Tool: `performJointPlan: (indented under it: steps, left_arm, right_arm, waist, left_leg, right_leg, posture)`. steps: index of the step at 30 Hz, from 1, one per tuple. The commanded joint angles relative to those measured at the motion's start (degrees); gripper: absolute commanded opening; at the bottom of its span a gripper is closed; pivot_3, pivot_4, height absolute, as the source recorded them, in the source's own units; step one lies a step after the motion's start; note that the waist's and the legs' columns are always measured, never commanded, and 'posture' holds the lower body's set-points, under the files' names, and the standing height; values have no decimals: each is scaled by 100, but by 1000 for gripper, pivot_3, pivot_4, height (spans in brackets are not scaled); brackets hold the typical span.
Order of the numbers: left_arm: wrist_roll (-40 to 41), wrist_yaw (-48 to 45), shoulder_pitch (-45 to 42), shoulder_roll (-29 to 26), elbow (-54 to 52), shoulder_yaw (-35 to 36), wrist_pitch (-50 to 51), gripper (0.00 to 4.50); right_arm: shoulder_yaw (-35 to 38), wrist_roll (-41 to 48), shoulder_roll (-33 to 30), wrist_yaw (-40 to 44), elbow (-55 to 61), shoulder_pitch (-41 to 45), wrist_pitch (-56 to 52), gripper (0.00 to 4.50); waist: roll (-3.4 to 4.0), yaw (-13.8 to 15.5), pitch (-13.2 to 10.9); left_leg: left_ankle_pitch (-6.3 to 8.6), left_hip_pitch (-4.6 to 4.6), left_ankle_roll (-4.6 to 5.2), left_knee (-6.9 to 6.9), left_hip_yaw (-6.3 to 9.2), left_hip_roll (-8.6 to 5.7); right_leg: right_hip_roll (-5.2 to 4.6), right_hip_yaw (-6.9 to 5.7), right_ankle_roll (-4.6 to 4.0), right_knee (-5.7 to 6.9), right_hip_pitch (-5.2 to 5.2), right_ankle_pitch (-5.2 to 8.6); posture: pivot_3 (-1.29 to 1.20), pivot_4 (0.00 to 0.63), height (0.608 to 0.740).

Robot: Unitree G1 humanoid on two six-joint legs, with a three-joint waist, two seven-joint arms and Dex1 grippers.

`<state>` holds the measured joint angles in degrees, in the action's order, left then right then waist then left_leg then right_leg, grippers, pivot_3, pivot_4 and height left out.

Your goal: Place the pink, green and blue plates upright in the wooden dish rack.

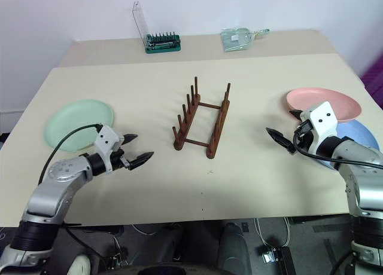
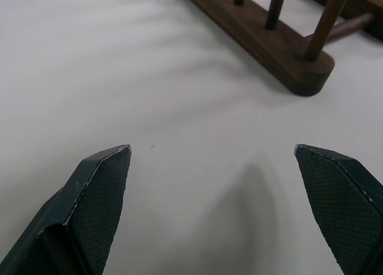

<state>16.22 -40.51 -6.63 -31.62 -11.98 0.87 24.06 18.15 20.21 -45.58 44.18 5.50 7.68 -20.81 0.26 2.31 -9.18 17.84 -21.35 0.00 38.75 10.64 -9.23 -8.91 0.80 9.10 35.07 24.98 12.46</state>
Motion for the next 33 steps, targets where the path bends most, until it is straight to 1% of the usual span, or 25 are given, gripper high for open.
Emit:
performJointPlan:
  steps: [1,4,7,12,16,18,22,25,28,29,30,33]
  left_arm:
    - [-19,95,-53,41,-196,13,-66,4500]
    - [-30,161,-5,89,-246,6,-78,4500]
    - [19,211,223,112,-504,23,8,4500]
    - [96,172,476,81,-921,-41,197,4500]
    - [485,-13,585,139,-1346,-172,571,4500]
    - [497,-33,455,292,-1594,-764,830,4500]
    - [471,-108,142,503,-1547,-1434,1091,4500]
    - [111,165,-384,930,-1178,-2171,1362,4500]
    - [-437,787,-1006,1648,-255,-2568,1334,4500]
    - [-603,929,-1133,1757,-36,-2630,1312,4500]
    - [-737,1200,-1257,1994,202,-2682,1474,4500]
    - [-975,1651,-1392,2376,521,-2661,1536,4500]
  right_arm:
    - [-15,-11,11,-11,68,163,128,4480]
    - [-126,-53,35,-12,26,269,146,4480]
    - [-246,-75,78,-18,26,367,127,4480]
    - [-373,-20,123,55,176,302,52,4480]
    - [-528,-48,227,8,295,315,12,4480]
    - [-577,-24,253,41,330,300,19,4480]
    - [-726,-6,402,-95,649,210,-123,4480]
    - [-605,113,384,-68,949,2,-249,4480]
    - [-493,206,423,-171,1222,-213,-378,4480]
    - [-507,208,444,-226,1301,-258,-423,4480]
    - [-472,232,441,-227,1392,-383,-448,4480]
    - [-493,254,461,-308,1594,-525,-548,4480]
  waist:
    - [0,0,0]
    - [0,-10,0]
    - [0,-8,0]
    - [-2,0,-1]
    - [-3,0,-2]
    - [-1,1,-2]
    - [-5,3,-5]
    - [-6,23,-5]
    - [-8,31,-6]
    - [-11,33,-8]
    - [-14,25,-9]
    - [-13,7,-8]
  left_leg:
    - [0,0,0,0,0,0]
    - [0,0,-1,0,-7,4]
    - [2,0,-1,-1,-9,6]
    - [7,-1,-2,0,-14,7]
    - [12,-1,7,0,-15,7]
    - [11,0,6,0,-17,8]
    - [11,0,5,2,-20,8]
    - [11,0,4,2,-20,9]
    - [10,-1,4,11,-23,8]
    - [10,-1,4,12,-23,8]
    - [10,0,4,12,-22,8]
    - [10,3,4,12,-23,9]
  right_leg:
    - [0,0,0,0,0,0]
    - [3,5,-2,1,3,-1]
    - [5,7,-2,1,5,-1]
    - [6,12,-2,-1,7,-1]
    - [6,13,-2,0,6,-1]
    - [8,14,-2,0,8,-1]
    - [8,16,-2,0,6,-2]
    - [9,16,-2,1,5,-1]
    - [9,17,-1,-4,0,-2]
    - [10,17,-1,-5,-2,-2]
    - [11,16,-1,-6,-4,-2]
    - [11,17,-1,-6,-4,-2]
  posture:
    - [0,150,740]
    - [0,150,740]
    - [0,150,740]
    - [0,150,740]
    - [0,150,740]
    - [0,150,740]
    - [0,150,740]
    - [0,150,740]
    - [0,150,740]
    - [0,150,740]
    - [0,150,740]
    - [0,150,740]
